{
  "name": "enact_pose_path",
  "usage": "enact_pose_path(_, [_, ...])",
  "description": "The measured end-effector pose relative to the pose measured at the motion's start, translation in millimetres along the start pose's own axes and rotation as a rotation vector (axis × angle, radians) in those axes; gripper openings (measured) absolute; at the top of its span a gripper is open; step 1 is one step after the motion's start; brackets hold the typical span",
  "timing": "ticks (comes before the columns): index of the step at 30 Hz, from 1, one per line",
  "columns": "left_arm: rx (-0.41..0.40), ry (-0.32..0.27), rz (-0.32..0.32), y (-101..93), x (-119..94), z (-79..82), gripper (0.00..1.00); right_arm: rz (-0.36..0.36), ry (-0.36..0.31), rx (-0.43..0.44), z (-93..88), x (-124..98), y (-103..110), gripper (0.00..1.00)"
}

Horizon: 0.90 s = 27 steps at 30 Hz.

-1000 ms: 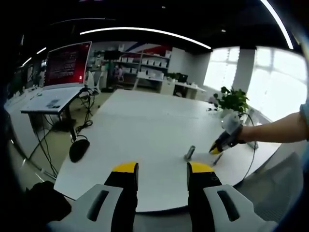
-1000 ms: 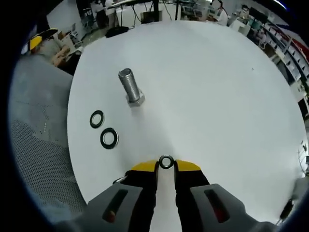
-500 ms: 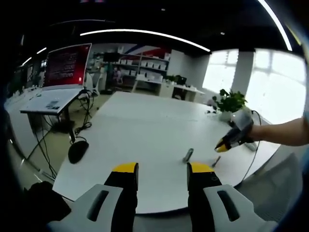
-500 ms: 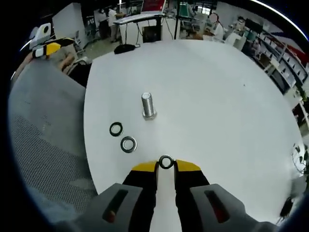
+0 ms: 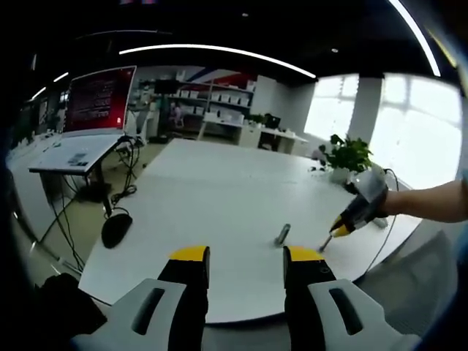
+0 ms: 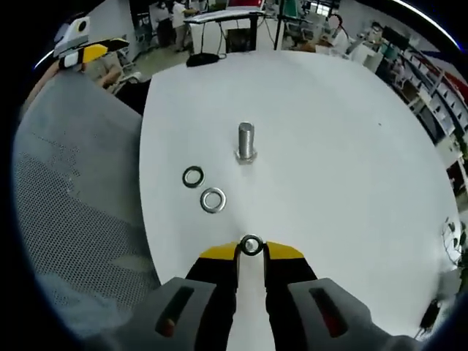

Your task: Place the washer onto the threaded stud by aligning its center hole with the stud, sliding it down to the base, and recovering from edge contact or off-axis alignment until the washer reaches the visible bottom stop.

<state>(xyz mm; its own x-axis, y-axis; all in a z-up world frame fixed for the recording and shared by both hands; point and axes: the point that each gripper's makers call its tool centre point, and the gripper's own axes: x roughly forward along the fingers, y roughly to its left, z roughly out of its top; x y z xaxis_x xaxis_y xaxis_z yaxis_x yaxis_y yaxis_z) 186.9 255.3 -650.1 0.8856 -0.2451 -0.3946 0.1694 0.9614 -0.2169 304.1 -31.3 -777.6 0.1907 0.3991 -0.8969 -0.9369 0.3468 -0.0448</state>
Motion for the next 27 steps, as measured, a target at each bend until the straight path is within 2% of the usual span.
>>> enact_pose_path(12, [-0.004, -0.011, 0.001, 0.2, -0.8, 1.3, 0.38, 0.031, 0.022, -0.006, 2.3, 4.2, 8.0, 0.14])
enact_pose_path(18, [-0.004, -0.012, 0.001, 0.2, -0.6, 1.6, 0.38, 0.023, 0.039, -0.021, -1.3, 6.7, 6.4, 0.14])
enact_pose_path(27, [-0.004, -0.012, 0.001, 0.5, -0.3, 1.6, 0.38, 0.034, 0.102, -0.064, -6.4, 20.6, 6.7, 0.14])
